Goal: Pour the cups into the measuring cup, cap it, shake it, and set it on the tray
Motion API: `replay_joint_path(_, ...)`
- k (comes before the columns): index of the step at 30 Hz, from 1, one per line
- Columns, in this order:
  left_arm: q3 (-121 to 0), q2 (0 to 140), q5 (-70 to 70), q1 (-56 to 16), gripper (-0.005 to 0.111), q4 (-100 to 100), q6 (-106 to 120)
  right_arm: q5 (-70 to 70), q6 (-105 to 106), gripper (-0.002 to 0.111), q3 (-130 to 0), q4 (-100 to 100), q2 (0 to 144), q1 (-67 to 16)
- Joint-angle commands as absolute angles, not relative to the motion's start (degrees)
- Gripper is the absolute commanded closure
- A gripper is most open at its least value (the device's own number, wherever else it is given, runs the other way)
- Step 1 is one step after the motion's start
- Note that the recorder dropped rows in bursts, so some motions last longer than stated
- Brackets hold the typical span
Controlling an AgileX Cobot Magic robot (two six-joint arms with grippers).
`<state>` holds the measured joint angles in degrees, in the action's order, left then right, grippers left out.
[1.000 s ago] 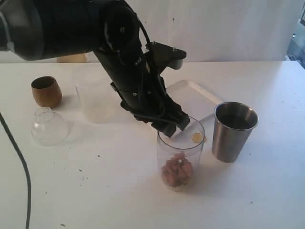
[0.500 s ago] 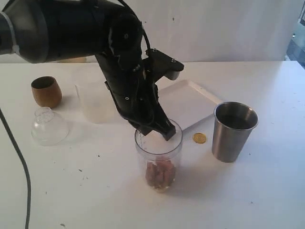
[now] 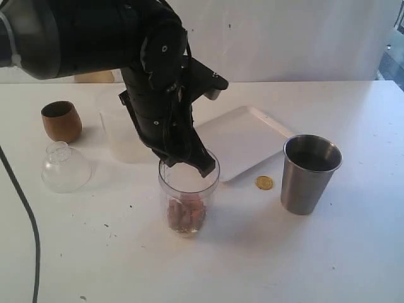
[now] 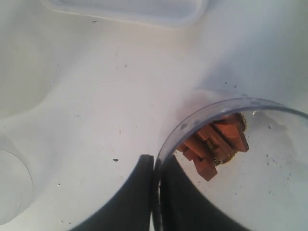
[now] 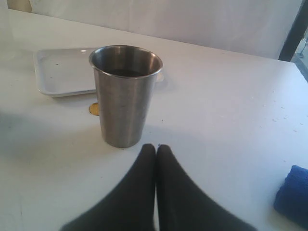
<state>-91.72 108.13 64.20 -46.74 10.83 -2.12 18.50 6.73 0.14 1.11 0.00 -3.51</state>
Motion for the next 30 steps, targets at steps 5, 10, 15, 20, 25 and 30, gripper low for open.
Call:
replay_joint_path(5, -92.07, 107.27, 62.63, -46.88, 0.061, 9.84, -3.67, 17.96, 6.66, 0.108, 0.00, 0.82, 0.00, -3.32)
replay_joint_path(10, -92.07, 106.99, 62.51, -46.88, 0.049, 10.49, -3.85, 17.96, 6.66, 0.108, 0.00, 0.82, 0.00, -3.32)
replay_joint_path(15, -92.07, 104.06, 59.82, -46.88, 0.049, 10.57, -4.31, 17.96, 6.66, 0.108, 0.00, 0.82, 0.00, -3.32)
replay_joint_path(20, -92.07, 99.75, 61.33, -46.88, 0.049, 11.85, -4.61, 17.96, 6.66, 0.108, 0.00, 0.82, 0.00, -3.32)
replay_joint_path(25, -91.96, 93.29, 60.84, -46.88, 0.082, 14.36, -6.67, 17.96, 6.66, 0.108, 0.00, 0.82, 0.00, -3.32)
replay_joint_path(30, -85.32, 80.93, 51.75, -46.88, 0.106, 14.36, -9.51, 17.96, 6.66, 0.108, 0.00, 0.82, 0.00, -3.32)
